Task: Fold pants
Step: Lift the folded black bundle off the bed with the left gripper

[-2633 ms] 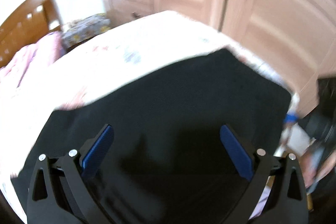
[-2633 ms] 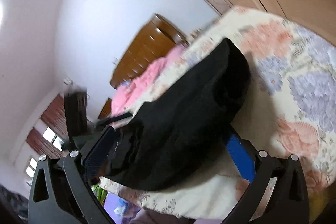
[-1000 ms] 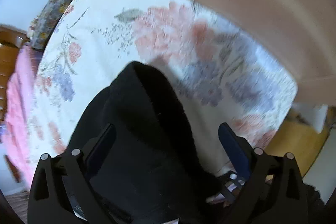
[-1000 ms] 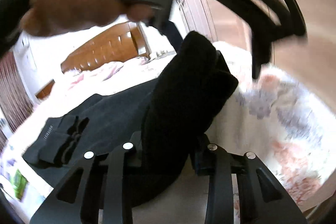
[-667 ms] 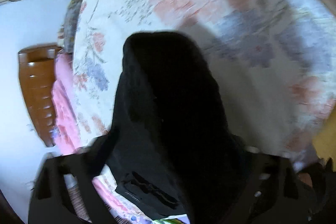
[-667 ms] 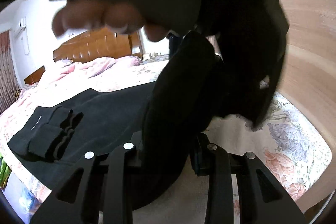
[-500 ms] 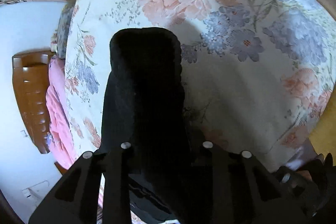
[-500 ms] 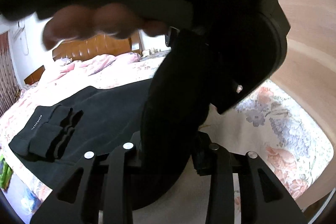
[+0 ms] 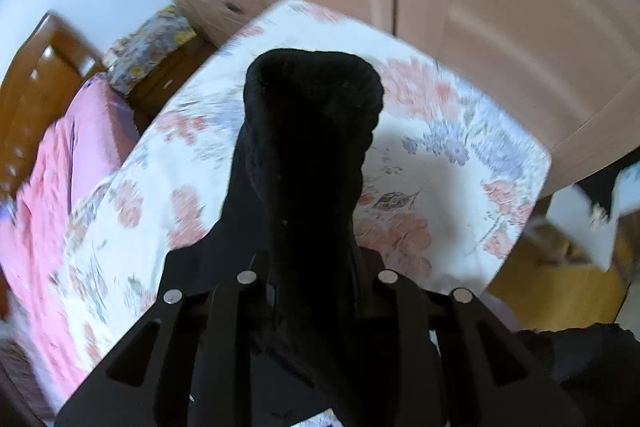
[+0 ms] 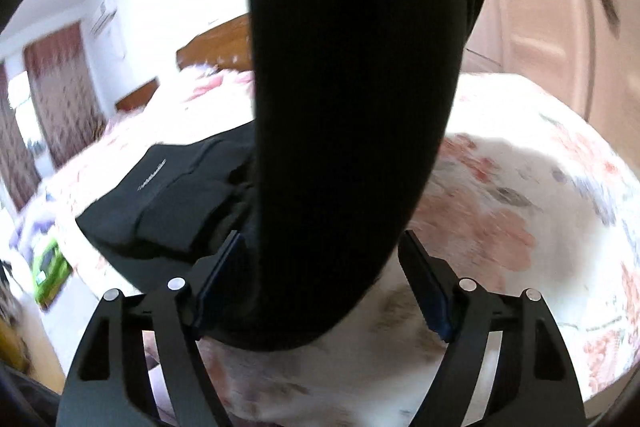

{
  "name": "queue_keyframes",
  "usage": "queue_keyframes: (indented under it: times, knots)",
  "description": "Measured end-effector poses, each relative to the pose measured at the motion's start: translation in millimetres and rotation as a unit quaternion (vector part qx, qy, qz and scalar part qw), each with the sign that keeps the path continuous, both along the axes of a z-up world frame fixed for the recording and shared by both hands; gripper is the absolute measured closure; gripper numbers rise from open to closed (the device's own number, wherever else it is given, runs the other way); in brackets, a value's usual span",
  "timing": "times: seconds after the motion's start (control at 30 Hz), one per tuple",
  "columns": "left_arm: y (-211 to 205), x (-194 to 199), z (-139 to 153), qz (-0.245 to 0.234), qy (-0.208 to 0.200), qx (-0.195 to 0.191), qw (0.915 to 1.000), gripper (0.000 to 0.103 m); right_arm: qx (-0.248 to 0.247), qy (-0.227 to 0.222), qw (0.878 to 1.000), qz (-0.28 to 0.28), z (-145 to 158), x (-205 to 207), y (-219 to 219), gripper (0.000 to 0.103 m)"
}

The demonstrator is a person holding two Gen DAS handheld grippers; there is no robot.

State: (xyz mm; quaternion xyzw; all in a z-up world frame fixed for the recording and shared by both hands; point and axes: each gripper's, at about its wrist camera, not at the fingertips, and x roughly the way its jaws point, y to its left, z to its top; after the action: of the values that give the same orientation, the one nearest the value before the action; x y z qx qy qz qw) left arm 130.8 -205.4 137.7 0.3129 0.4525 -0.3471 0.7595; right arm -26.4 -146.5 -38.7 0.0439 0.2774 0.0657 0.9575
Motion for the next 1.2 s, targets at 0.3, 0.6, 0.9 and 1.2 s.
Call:
queue_keyframes:
  times: [0.3,0.6,0.9,1.2]
  knots:
    - [261.3,30.5,18.0,0.135,0.044,-0.22,0.9652,0.081,-0.254,-0.026,0.966,-0.031,-9.6,6.1,85.8,0.021]
    - [422.5,68.3,-142.6,0.247,0.178,-0.383,0.872,0.081,-0.398,-0.065,0.915,-0.025,-14.5,-11.3,126.7,0.018]
    - [441.3,64.6,-124.5,0.236,0.143,-0.425,0.8622,0.082,-0.443,-0.096,0.891,-0.003,2.0,-15.4,156.1,0.014]
    - [471.5,77.8,-194.0,0.275,0.19,-0.449,0.8288,0.08,-0.41,-0.03,0.91,0.054,-13.4,1.5,148.7,0.012]
